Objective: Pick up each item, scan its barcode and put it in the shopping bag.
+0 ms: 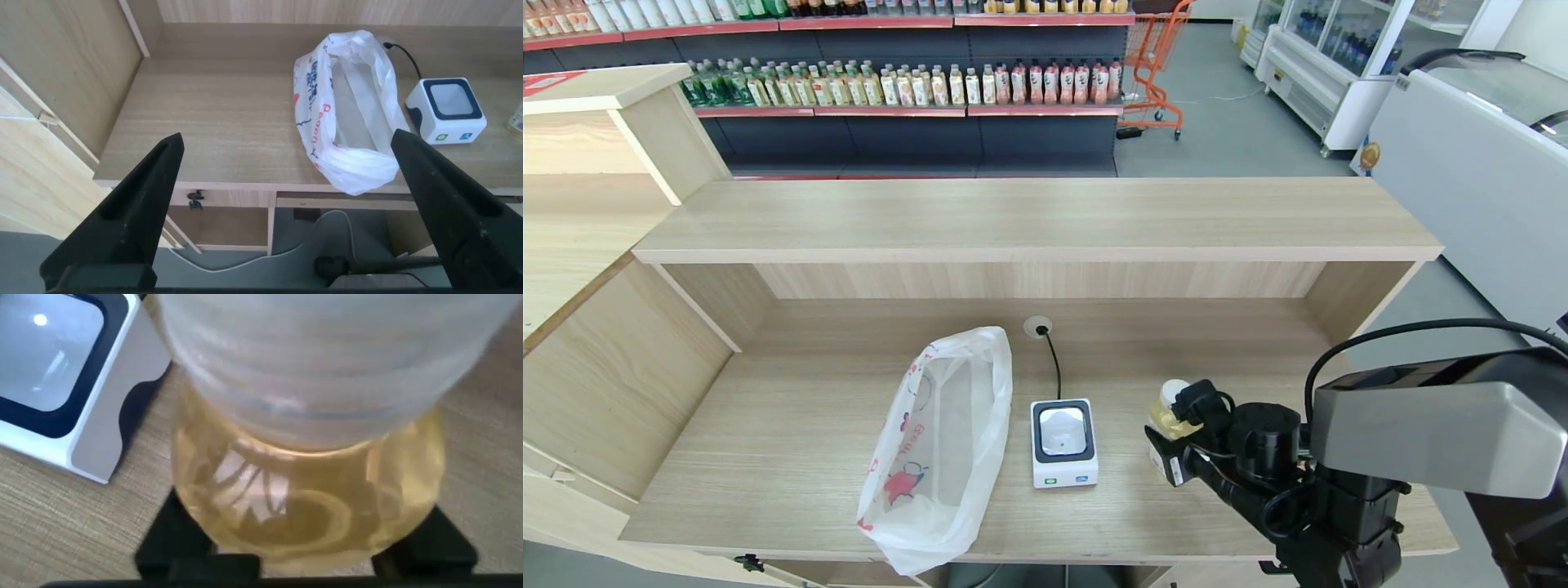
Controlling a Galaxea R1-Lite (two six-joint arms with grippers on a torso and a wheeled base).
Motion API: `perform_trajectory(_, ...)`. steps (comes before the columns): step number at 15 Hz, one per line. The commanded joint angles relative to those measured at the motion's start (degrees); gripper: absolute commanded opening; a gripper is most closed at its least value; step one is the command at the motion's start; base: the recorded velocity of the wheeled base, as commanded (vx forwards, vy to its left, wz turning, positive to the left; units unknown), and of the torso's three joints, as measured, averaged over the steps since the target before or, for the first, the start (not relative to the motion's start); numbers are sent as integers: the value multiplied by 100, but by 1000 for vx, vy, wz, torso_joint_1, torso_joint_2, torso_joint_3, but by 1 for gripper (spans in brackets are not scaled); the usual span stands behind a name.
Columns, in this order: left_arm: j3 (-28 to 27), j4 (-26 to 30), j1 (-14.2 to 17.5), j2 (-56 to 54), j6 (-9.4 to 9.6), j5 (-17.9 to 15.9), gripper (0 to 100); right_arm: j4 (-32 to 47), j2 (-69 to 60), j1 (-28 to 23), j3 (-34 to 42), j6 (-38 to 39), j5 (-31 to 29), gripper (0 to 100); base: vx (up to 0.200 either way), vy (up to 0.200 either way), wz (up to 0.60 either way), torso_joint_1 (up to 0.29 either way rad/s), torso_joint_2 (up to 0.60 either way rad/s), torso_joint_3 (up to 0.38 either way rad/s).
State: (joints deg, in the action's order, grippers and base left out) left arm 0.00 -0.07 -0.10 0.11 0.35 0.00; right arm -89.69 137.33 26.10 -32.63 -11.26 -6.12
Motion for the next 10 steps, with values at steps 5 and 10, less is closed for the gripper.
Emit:
perform_trajectory(5,0,-1,1,-2,0,0,100,-5,66,-105,11,-157,6,0,0,0,0,0,0,0)
perform_trajectory(10,0,-1,1,-2,0,0,100,-5,277,-167,29,-262,6,0,0,0,0,0,0,0)
